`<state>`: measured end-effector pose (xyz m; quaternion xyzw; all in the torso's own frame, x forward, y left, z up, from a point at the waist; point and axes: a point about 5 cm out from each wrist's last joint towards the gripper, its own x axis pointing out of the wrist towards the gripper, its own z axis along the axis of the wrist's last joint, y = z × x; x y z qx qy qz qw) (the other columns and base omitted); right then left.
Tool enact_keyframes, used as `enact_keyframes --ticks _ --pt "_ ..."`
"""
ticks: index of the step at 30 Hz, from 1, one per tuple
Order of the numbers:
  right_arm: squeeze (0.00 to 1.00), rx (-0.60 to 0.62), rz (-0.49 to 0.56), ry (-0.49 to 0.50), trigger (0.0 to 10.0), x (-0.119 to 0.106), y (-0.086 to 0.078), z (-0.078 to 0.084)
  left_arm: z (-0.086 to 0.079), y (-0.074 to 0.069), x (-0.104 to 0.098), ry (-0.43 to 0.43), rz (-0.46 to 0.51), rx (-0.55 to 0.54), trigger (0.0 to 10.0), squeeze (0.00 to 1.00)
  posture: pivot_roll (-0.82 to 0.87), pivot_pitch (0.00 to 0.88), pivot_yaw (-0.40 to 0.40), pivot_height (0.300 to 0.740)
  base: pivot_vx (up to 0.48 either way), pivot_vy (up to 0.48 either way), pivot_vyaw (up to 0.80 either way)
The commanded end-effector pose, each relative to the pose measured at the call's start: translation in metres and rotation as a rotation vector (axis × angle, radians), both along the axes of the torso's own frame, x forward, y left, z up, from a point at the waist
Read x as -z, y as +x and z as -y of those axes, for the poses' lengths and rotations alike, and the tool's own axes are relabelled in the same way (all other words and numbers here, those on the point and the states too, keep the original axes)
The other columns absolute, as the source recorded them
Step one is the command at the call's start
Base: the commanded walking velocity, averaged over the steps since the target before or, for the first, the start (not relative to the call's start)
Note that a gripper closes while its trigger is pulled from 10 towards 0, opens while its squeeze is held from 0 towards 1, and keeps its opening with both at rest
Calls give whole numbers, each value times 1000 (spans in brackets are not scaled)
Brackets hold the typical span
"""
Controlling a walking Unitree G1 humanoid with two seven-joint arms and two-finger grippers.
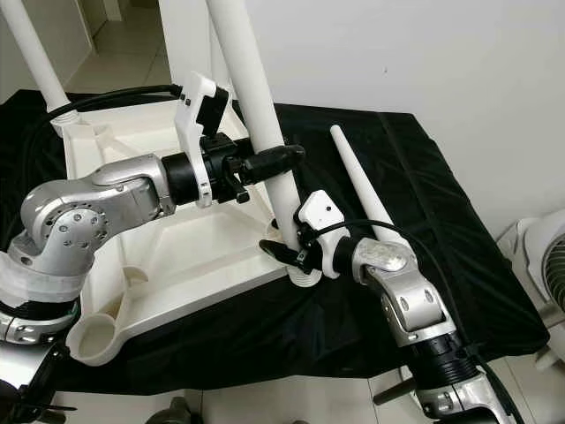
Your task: Building children table
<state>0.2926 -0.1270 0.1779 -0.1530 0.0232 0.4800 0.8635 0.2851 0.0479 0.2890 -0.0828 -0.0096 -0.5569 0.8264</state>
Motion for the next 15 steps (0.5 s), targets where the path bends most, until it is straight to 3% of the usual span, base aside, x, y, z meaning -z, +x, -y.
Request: enact_keyframes --ticks 1,2,4,6,11,13,14,15 --pt "0 49 25 6 10000 -5 6 7 9 -23 -7 -40 50 388 2314 0 105 0 -37 740 0 0 0" --pt "1000 89 11 49 10000 -6 9 7 13 -14 -9 -14 50 280 10000 0 101 0 -38 740 0 0 0" --pt "1000 89 11 49 10000 -6 9 7 13 -14 -9 -14 50 280 10000 0 101 0 -38 740 0 0 0" --pt "1000 129 23 82 10000 -7 11 7 18 -7 -11 46 53 180 10000 0 100 0 -40 740 0 0 0" --pt "1000 185 58 113 10000 -10 14 4 19 6 -18 36 59 24 10000 0 96 0 -42 740 0 0 0" --pt "1000 185 58 113 10000 -10 14 4 19 6 -18 36 59 24 10000 0 96 0 -42 740 0 0 0" --pt "1000 225 91 127 10000 -12 17 3 19 14 -20 45 44 -62 10000 0 96 0 -45 740 0 0 0" --pt "1000 225 91 127 10000 -12 17 3 19 14 -20 45 44 -62 10000 0 96 0 -45 740 0 0 0"
